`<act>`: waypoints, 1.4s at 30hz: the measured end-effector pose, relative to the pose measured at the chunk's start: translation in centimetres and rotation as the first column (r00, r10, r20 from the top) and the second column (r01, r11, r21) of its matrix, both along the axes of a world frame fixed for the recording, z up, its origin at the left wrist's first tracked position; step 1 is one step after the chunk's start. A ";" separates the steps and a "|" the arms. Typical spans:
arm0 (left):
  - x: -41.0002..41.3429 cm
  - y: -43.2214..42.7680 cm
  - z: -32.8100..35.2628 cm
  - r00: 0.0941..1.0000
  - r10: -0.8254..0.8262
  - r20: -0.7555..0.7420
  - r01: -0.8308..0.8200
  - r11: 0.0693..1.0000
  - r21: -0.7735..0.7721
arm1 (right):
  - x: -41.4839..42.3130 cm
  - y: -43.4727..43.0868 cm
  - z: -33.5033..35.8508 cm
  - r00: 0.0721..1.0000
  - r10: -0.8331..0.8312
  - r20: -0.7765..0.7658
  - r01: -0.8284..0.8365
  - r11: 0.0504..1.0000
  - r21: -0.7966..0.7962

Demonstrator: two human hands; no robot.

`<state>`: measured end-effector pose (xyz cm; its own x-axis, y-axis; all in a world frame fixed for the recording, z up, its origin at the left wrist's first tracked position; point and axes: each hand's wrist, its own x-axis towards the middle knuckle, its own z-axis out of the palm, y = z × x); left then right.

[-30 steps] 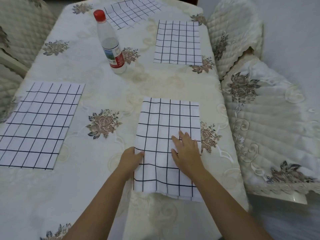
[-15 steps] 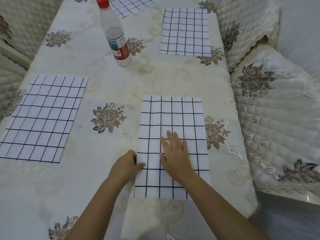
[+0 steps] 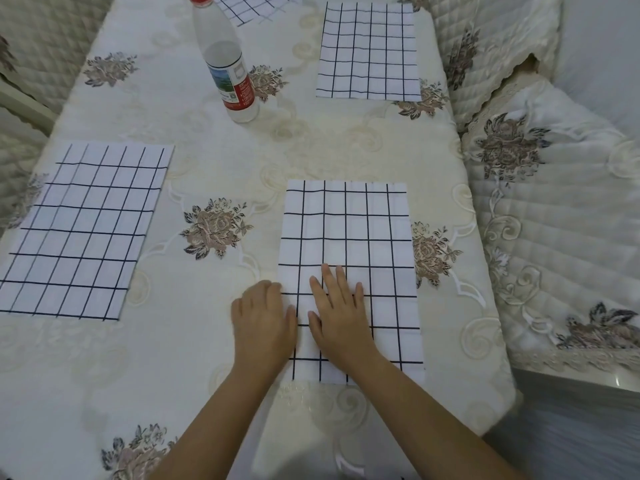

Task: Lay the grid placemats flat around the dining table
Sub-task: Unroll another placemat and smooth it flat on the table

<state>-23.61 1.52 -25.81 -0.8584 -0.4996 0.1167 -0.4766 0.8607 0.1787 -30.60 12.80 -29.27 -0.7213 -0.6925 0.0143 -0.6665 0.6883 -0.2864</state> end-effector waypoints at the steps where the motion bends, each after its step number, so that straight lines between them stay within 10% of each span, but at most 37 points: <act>1: -0.3 0.8 -0.5 0.994 -0.098 -0.043 0.099 0.995 0.031 | 0.2 0.0 -0.1 1.000 -0.001 -0.001 0.001 1.000 -0.009; 6: 0.8 2.6 -3.6 0.973 -0.210 0.094 0.180 0.948 0.261 | 0.8 1.5 -1.1 1.000 0.001 -0.026 0.000 1.000 0.019; 17: 2.6 -1.2 -3.1 0.990 -0.003 0.138 -0.021 0.985 0.172 | -4.5 9.8 -1.0 0.908 -0.418 0.043 0.419 0.907 -0.038; 25: -7.4 2.1 -2.6 0.944 -0.254 0.209 0.203 0.951 0.235 | -4.1 0.2 -1.1 0.995 -0.099 -0.002 0.099 0.995 -0.027; 38: -10.2 -4.9 -3.7 0.990 -0.042 0.134 0.019 0.985 0.169 | -14.5 2.4 0.3 0.934 -0.349 0.080 0.343 0.936 0.082; 42: -14.5 -2.9 -2.7 0.976 -0.196 0.094 0.178 0.969 0.173 | -13.4 -3.2 1.1 0.980 -0.176 0.095 0.170 0.983 0.063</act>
<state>-38.09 -1.33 -28.50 -0.9413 -0.3333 -0.0526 -0.3343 0.9000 0.2797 -44.05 9.62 -28.12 -0.8262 -0.5548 -0.0980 -0.5060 0.8072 -0.3039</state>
